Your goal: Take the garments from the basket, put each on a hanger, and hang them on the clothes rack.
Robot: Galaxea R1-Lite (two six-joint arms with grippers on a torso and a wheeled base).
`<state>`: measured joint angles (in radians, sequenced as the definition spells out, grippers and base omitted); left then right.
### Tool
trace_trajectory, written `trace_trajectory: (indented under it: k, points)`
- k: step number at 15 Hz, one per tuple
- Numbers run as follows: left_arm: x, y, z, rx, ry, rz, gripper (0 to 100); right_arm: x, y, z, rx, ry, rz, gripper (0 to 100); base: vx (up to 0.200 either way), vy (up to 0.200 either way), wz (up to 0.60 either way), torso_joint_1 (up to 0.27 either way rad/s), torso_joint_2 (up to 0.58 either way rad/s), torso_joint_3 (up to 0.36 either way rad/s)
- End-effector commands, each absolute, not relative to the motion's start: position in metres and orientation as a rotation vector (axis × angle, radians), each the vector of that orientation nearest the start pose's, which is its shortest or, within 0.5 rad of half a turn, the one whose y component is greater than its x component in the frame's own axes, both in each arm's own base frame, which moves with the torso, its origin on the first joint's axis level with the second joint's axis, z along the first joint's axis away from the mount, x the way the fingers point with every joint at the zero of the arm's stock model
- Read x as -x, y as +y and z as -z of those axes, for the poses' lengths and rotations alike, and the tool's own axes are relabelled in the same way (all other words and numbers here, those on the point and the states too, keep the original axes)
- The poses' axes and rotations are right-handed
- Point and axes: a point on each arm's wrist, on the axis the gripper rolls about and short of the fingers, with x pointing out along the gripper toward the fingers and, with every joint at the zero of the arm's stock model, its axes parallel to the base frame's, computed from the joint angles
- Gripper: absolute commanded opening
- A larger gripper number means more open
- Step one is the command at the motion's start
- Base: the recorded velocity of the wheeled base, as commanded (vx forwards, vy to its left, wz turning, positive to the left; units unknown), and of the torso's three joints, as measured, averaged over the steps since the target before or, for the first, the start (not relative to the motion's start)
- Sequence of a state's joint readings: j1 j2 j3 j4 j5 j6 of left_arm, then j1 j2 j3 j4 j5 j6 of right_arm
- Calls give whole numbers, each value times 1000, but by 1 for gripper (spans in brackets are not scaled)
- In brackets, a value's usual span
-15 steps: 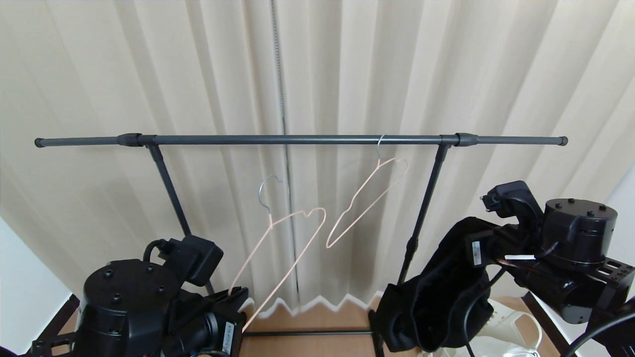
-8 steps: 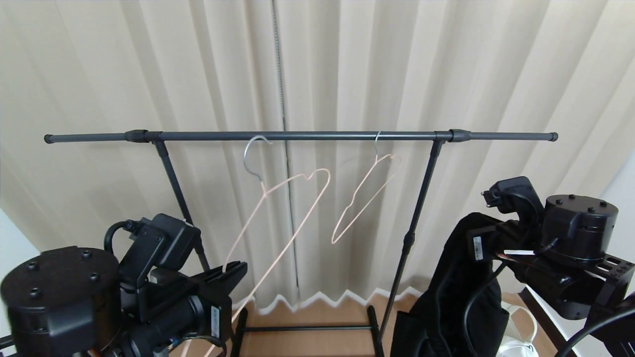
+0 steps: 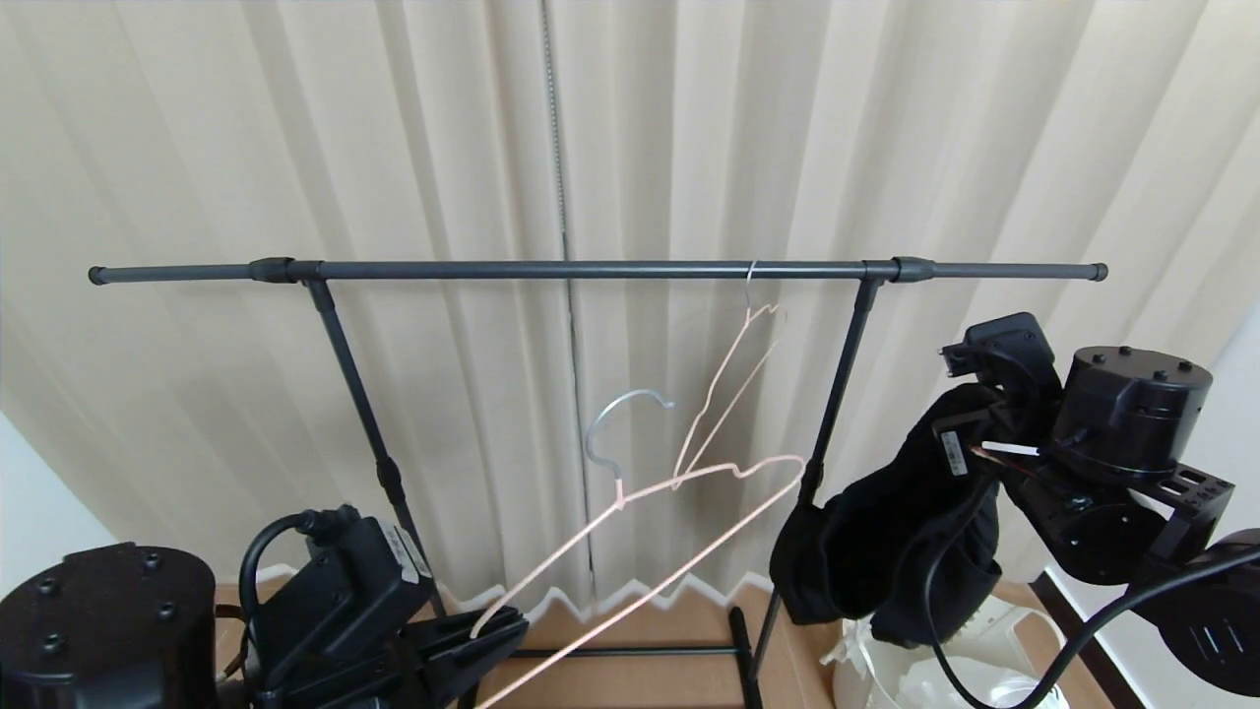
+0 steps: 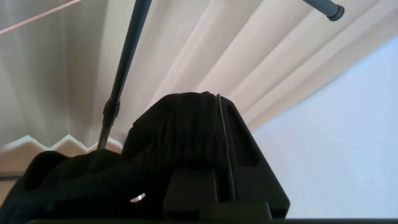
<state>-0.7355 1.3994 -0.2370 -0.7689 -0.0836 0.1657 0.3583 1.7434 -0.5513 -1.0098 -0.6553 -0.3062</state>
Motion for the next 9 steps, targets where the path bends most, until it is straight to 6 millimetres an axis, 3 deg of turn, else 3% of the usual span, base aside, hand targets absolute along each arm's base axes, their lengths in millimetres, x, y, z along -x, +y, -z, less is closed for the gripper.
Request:
trace_trajectory:
  k: [1,4,9]
  points:
    - [-135,-128,-114,-310,369,872,0,-273,88,-138,397,214,268,0,0,0,0,0,0,0]
    - [-137,-148,-108,-329,386,949,0,-273,88,-140,387,206,269,0,0,0,0,0,0,0]
    - [-156,-179,-94,-311,347,970,0,-268,97,-140,389,200,234,0,0,0,0,0,0,0]
